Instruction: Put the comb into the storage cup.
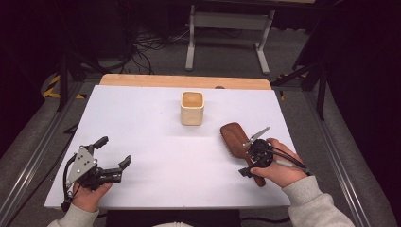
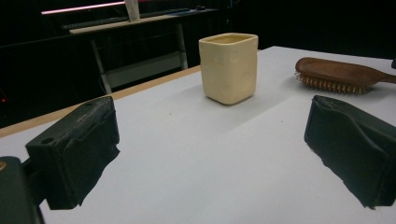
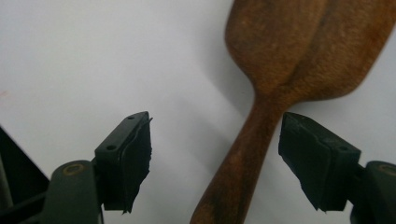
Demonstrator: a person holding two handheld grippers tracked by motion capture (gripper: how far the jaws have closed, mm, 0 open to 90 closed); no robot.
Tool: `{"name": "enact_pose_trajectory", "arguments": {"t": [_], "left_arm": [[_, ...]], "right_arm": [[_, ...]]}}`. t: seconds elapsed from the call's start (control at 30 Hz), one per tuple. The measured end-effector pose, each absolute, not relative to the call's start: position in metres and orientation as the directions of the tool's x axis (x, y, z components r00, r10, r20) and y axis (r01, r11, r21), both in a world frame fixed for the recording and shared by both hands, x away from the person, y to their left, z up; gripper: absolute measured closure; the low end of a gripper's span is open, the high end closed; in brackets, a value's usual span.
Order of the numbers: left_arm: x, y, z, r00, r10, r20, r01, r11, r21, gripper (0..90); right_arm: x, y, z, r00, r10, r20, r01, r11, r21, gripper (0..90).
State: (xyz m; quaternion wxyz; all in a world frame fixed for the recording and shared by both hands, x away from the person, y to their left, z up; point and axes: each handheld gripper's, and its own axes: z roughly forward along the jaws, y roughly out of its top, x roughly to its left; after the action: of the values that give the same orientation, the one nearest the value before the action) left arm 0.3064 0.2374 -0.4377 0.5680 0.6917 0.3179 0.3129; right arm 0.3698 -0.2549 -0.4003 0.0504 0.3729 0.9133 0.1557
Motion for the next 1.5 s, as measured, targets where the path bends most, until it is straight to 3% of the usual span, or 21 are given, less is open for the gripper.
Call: {"name": "enact_pose_trajectory", "arguments": {"t": [0.1, 0.43, 0.83, 0.93, 1.1, 1.33, 1.5], "left_arm": [[0.307, 0.238, -0.438, 0.601, 0.796, 0.075, 0.083, -0.156, 0.984, 4.1], [0.307, 0.238, -0.439, 0.602, 0.796, 0.072, 0.088, -0.156, 0.984, 4.2], [0.307, 0.238, -0.439, 0.600, 0.796, 0.075, 0.089, -0.160, 0.983, 4.2], [0.307, 0.238, -0.439, 0.600, 0.797, 0.076, 0.088, -0.160, 0.983, 4.2], [0.307, 0.238, -0.439, 0.599, 0.798, 0.075, 0.091, -0.161, 0.983, 4.4], [0.307, 0.238, -0.439, 0.597, 0.799, 0.074, 0.092, -0.159, 0.983, 4.6], [0.307, 0.238, -0.439, 0.596, 0.799, 0.075, 0.092, -0.160, 0.983, 4.7]], "right_arm": [[0.374, -0.257, -0.401, -0.673, 0.739, 0.017, 0.702, 0.631, 0.330, 21.3], [0.384, -0.261, -0.412, -0.527, 0.850, 0.031, 0.815, 0.494, 0.302, 21.2], [0.390, -0.254, -0.415, -0.504, 0.864, 0.015, 0.831, 0.480, 0.282, 23.3], [0.391, -0.253, -0.417, -0.501, 0.865, 0.015, 0.833, 0.477, 0.280, 27.8], [0.395, -0.252, -0.422, -0.487, 0.873, 0.018, 0.847, 0.467, 0.254, 48.2], [0.397, -0.246, -0.427, -0.460, 0.888, -0.028, 0.866, 0.455, 0.208, 65.6], [0.398, -0.239, -0.427, -0.436, 0.897, -0.075, 0.877, 0.442, 0.189, 71.1]]}}
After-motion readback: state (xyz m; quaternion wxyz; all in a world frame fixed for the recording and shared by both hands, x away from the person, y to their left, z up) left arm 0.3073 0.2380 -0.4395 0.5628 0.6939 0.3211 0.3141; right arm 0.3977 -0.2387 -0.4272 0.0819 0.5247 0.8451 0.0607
